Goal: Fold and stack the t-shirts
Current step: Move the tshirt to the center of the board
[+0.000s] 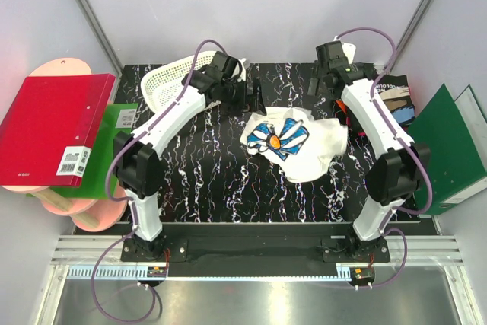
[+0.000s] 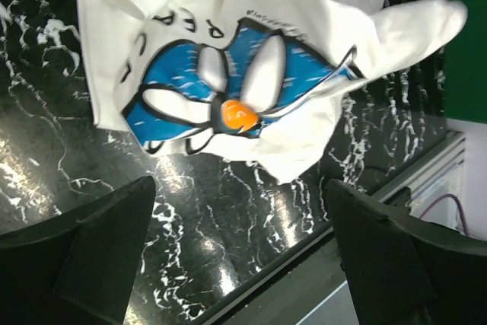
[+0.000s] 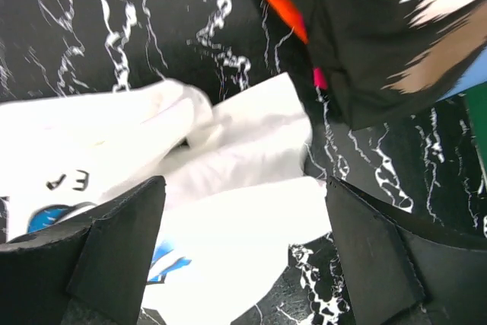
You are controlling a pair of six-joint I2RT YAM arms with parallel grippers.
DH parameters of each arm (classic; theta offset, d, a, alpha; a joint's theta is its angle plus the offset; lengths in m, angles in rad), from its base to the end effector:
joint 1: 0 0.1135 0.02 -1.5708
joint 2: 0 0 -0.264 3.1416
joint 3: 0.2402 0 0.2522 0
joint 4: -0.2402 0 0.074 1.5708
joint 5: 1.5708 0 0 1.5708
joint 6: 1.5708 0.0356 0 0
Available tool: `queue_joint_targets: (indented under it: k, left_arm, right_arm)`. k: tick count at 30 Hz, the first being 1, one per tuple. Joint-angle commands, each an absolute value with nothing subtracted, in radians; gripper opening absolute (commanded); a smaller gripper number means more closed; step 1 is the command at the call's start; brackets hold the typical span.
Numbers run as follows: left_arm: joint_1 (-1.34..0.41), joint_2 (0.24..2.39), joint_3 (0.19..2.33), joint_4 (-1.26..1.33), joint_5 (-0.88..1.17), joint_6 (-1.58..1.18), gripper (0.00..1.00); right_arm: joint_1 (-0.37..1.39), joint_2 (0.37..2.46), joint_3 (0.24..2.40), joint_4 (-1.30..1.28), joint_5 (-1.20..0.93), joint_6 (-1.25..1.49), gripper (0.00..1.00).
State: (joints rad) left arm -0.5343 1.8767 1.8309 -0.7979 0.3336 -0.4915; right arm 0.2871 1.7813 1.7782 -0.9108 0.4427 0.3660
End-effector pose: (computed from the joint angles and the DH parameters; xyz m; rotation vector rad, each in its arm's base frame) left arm 0.3542 -0.2232 0.3335 0.2167 2.5324 -0.8457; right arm 0.3737 0.0944 0.3468 0.2757 2.3662 -0.2466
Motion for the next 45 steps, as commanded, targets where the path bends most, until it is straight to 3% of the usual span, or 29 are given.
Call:
queue_joint_targets:
  k: [1, 3, 4, 5, 14, 25, 35, 37, 45]
  left_arm:
    - [-0.514, 1.888, 1.850, -0.759, 0.311, -0.456, 0.99]
    - [-0.508, 1.948, 1.862, -0.755, 0.301, -0.456, 0.93]
    - [-0.499, 1.972, 1.874, -0.744, 0.320, -0.448, 0.37]
    - [-0.494, 2.000, 1.893, -0.747, 0.311, -0.454, 0.00]
    - [-0.443, 2.394, 2.284, -0.854, 0.212, -0.498, 0.00]
    - [-0.260, 2.379, 2.369, -0.822, -0.151, -0.611, 0.00]
    - [-0.179, 2.321, 2.246, -0.890, -0.236, -0.551, 0.00]
    - [-0.179, 2.301, 2.220, -0.870, -0.233, -0.554, 0.00]
    - [-0.242, 2.128, 2.230, -0.710, 0.104, -0.468, 0.00]
  right_arm:
    - [0.290, 1.671, 1.757, -0.841, 0.528, 0.376, 0.94]
    - [0.290, 1.663, 1.749, -0.821, 0.525, 0.361, 0.94]
    - [0.288, 1.664, 1.752, -0.818, 0.525, 0.359, 0.94]
    - [0.288, 1.664, 1.752, -0.819, 0.520, 0.356, 0.94]
    - [0.290, 1.643, 1.752, -0.811, 0.531, 0.339, 0.94]
    - [0.290, 1.602, 1.701, -0.811, 0.502, 0.345, 0.94]
    - [0.290, 1.626, 1.706, -0.807, 0.486, 0.342, 0.95]
    - [0.290, 1.628, 1.704, -0.808, 0.482, 0.341, 0.94]
    - [0.288, 1.609, 1.674, -0.801, 0.492, 0.333, 0.95]
